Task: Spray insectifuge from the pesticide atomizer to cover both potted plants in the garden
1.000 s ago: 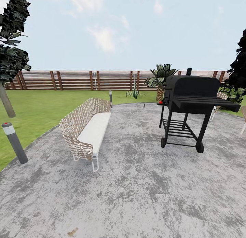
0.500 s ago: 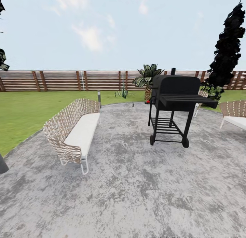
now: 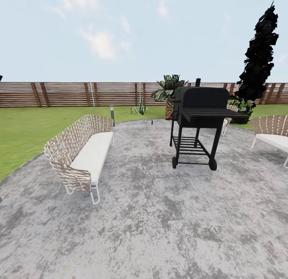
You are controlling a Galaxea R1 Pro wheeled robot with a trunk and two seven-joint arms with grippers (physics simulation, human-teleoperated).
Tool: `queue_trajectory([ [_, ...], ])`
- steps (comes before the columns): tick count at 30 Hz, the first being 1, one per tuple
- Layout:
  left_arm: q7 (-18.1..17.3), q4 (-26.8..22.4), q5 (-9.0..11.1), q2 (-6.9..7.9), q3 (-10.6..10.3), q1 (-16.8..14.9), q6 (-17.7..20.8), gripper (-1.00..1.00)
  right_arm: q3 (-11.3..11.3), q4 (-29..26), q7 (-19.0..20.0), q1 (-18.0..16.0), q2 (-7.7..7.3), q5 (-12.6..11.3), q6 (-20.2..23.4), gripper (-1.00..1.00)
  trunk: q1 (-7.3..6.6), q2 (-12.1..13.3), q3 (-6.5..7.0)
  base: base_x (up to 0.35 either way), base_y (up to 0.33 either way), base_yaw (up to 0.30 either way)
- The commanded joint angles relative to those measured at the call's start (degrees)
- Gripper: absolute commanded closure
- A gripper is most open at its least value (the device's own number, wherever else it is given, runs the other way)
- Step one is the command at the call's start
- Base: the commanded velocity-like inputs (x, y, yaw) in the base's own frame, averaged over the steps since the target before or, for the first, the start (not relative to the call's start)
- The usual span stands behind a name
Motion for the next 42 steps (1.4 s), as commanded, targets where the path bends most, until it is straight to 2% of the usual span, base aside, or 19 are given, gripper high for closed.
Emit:
queue_trajectory([
  [1, 0.0, 0.1, 0.0, -0.01, 0.1, 0.0, -0.2, -1.00, 0.0, 0.0, 0.0, 0.0, 0.01, 0.0, -0.2, -1.00, 0.22, -0.4, -0.24, 0.000, 0.000, 0.000],
  [42, 0.1, 0.1, -0.1, -0.01, 0.0, -0.1, -0.2, -1.00, -0.8, 0.2, 0.0, 0.0, -0.27, -0.1, -0.1, -1.00, 9.23, -16.9, -7.60, 0.000, 0.000, 0.000],
])
